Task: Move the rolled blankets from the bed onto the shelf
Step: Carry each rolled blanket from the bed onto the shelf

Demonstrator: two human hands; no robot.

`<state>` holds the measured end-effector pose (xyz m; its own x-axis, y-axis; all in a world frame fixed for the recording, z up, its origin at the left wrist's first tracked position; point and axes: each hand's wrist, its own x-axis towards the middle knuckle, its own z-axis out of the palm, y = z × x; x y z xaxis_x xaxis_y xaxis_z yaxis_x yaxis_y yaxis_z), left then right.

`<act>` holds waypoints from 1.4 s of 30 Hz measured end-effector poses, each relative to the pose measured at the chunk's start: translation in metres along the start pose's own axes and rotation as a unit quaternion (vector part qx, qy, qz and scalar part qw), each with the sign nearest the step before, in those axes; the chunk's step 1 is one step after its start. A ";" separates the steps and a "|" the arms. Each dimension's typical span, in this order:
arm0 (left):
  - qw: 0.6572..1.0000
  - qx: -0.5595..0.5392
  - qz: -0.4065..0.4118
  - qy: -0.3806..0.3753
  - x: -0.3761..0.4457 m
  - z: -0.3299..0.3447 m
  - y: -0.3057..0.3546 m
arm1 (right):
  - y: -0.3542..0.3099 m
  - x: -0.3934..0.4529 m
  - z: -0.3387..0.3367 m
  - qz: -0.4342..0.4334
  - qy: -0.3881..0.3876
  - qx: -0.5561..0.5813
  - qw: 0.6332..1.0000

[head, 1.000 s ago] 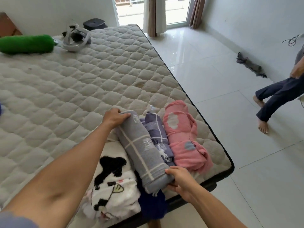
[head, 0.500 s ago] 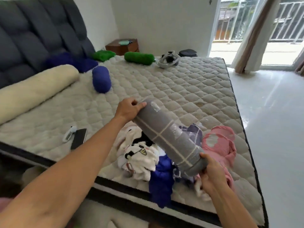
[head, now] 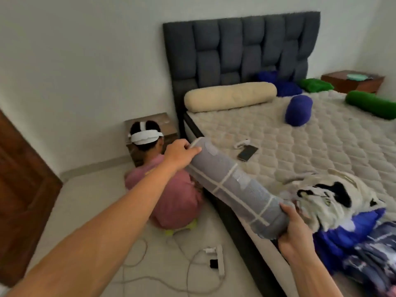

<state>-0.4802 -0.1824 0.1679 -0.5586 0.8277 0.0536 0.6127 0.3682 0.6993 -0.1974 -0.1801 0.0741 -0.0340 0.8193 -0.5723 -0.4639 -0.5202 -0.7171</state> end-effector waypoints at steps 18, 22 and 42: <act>0.865 0.008 -0.350 0.360 -0.325 -0.427 -0.346 | 0.361 -0.270 0.286 0.186 -0.442 -0.261 0.838; 0.815 0.002 -0.384 0.433 -0.384 -0.473 -0.364 | 0.403 -0.322 0.307 0.202 -0.508 -0.295 0.784; 0.640 0.104 -0.555 0.521 -0.379 -0.597 -0.437 | 0.522 -0.434 0.396 0.339 -0.658 -0.299 0.602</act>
<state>-0.8698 -0.9094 0.2674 -0.7170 -0.6852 0.1280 -0.4847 0.6220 0.6150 -0.7755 -0.7119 0.1063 -0.8905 -0.3540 -0.2857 0.4405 -0.5142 -0.7359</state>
